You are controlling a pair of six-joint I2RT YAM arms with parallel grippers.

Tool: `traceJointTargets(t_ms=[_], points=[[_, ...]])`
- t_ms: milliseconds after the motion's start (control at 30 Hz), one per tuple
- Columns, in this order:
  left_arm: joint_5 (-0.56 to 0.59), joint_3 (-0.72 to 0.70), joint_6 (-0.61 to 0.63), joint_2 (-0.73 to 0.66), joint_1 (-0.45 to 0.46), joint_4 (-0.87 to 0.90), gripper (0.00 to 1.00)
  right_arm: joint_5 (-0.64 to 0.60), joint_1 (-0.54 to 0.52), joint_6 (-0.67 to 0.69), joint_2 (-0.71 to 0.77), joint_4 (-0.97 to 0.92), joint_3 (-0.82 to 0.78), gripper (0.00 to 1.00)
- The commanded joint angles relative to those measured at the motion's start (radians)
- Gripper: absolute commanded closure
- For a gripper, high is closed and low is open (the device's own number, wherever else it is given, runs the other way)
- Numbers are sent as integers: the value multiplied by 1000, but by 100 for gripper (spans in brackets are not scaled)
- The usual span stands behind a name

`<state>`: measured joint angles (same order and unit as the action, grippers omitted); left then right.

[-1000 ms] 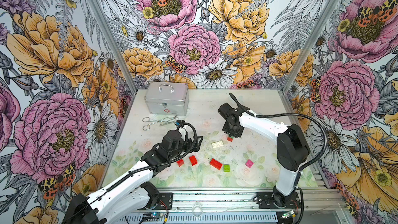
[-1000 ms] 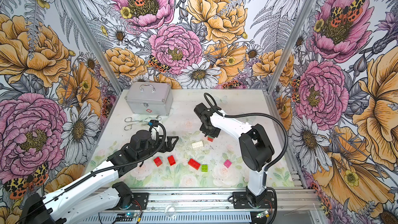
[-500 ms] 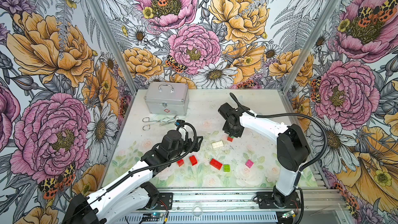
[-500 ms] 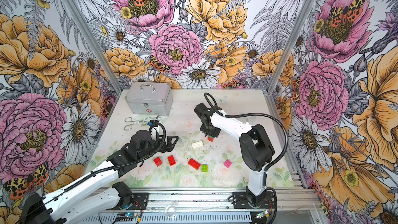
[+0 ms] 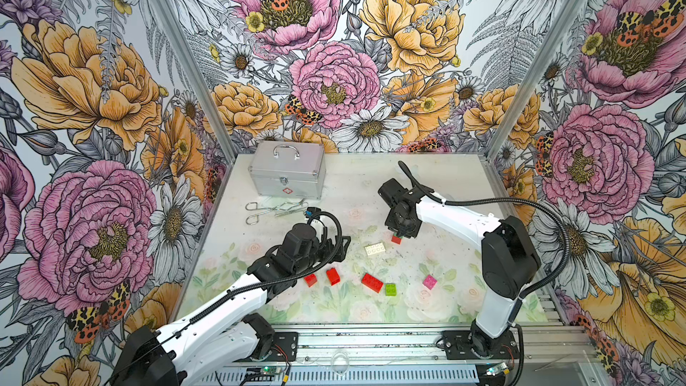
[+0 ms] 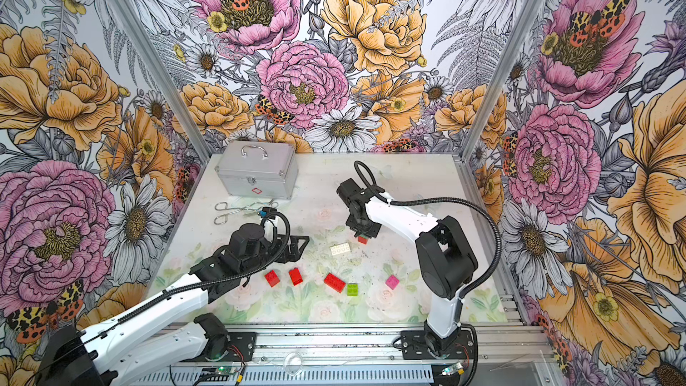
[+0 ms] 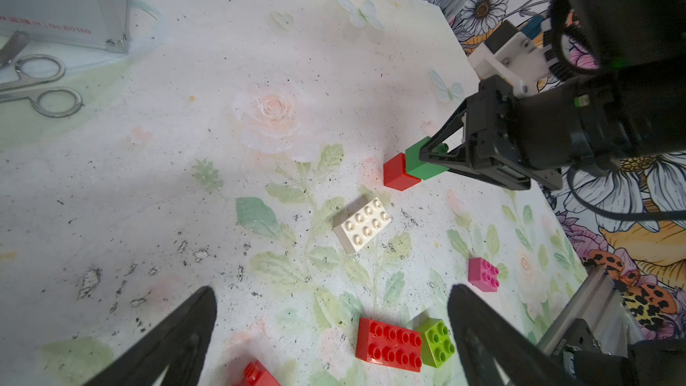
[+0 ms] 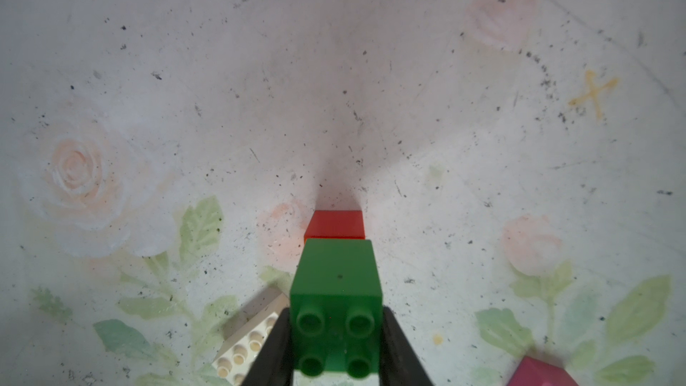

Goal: Assemble the letter r with lego
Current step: Assemble the lego brick with the lego brick.

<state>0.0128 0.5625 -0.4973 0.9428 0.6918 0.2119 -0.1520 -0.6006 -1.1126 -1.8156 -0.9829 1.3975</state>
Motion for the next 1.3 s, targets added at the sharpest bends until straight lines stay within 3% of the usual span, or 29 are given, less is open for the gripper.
traceJointTargets(t_ms=[0, 567, 967, 1267], points=[[-9, 23, -2, 4, 12, -18, 1, 22, 11, 28, -61, -13, -47, 78], [-7, 37, 7, 16, 18, -19, 1, 43, 8, 41, -54, -19, -18, 77], [-4, 40, 19, 11, 17, -20, 1, -2, 11, 74, -97, -131, 67, 77], [-13, 44, 22, 1, 17, -17, 1, -29, 10, 66, -34, -166, 83, 77]])
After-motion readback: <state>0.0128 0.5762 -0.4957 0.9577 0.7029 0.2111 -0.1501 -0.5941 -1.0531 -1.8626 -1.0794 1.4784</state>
